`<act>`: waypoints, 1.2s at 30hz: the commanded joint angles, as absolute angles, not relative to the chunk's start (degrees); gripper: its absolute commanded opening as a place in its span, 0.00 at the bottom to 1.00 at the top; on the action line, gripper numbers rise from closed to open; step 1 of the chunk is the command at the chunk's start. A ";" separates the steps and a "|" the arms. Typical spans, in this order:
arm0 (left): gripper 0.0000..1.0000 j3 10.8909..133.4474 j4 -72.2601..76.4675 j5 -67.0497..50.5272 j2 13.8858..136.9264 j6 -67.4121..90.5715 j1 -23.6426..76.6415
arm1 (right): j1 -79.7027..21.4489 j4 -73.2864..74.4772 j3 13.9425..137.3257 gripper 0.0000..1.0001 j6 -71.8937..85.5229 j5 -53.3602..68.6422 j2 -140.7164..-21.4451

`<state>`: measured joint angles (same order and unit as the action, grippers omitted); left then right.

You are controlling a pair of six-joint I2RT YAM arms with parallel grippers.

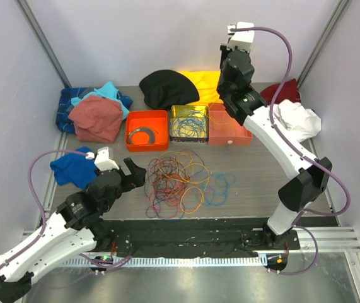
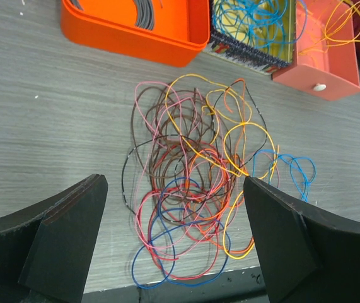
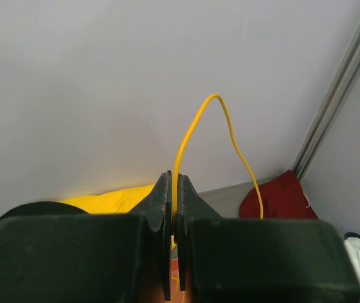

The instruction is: Untangle the cables

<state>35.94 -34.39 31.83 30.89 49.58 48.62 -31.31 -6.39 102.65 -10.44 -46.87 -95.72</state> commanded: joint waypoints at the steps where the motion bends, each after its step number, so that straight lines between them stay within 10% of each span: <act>1: 0.94 35.16 -34.63 31.38 31.46 51.68 48.78 | -30.59 -9.93 106.26 0.01 -11.08 -46.23 -97.47; 36: 0.94 32.87 -31.20 28.13 35.95 51.94 48.78 | -26.98 -16.08 80.86 0.01 -2.55 -45.53 -96.60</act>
<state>33.15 -33.47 28.18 35.90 51.11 48.62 -27.05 -13.69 82.32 -6.02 -45.84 -100.86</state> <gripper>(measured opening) 0.943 0.040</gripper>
